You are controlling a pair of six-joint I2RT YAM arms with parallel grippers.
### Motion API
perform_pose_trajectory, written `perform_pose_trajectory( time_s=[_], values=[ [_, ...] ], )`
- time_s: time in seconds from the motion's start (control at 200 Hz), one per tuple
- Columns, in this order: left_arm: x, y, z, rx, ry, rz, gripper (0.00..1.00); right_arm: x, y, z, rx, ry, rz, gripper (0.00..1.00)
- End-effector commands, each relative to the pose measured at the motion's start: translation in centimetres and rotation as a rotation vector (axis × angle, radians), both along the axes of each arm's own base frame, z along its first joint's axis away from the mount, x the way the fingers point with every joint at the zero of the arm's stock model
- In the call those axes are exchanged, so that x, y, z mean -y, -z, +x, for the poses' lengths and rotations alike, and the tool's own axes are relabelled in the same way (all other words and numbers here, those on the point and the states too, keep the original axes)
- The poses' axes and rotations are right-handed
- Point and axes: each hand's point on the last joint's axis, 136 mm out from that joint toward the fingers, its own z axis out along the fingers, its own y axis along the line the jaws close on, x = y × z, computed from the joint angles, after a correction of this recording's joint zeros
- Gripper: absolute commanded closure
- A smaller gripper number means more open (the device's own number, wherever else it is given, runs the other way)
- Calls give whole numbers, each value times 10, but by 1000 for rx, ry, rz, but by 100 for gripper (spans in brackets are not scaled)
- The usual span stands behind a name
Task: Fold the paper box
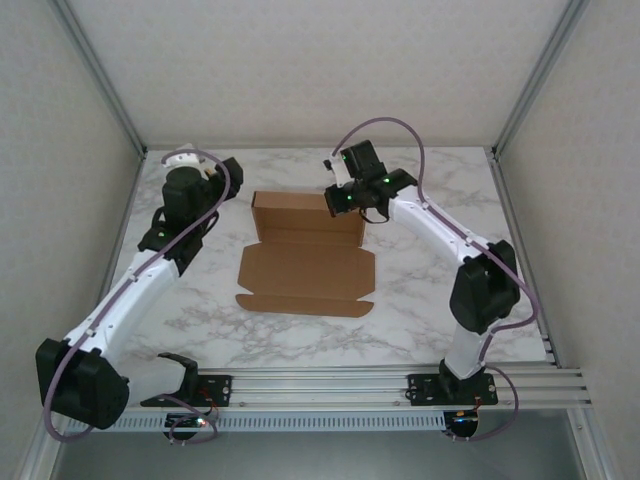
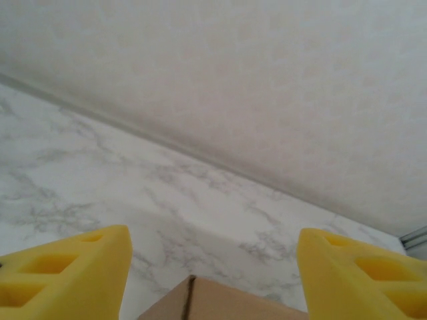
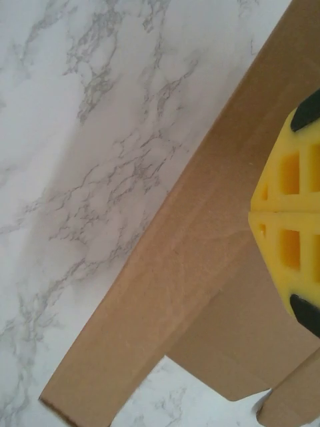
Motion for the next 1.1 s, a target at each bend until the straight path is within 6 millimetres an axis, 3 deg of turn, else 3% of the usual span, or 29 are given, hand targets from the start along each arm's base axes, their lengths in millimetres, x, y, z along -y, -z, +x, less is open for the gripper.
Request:
perform_pose_trajectory(
  time_s=[0.0,0.34,0.536,0.716,0.906,1.091],
  values=[
    [8,-18,-10,12,47,-13,33,2,7,-2,-60,19,-23,100],
    [3,-63,-27,99,42,-21,33,16,43,27,-159,112,-71,100],
    [-5,-66,-29,102,1,6,33,34,59,56,-223,204,-19,100],
    [-6,-68,-28,101,-8,14,32,63,94,75,-307,293,-24,100],
    [-5,-65,-24,97,-8,18,32,86,123,67,-366,362,-14,98],
    [-3,-52,-17,87,-14,9,32,90,147,26,-448,378,30,89]
  ],
)
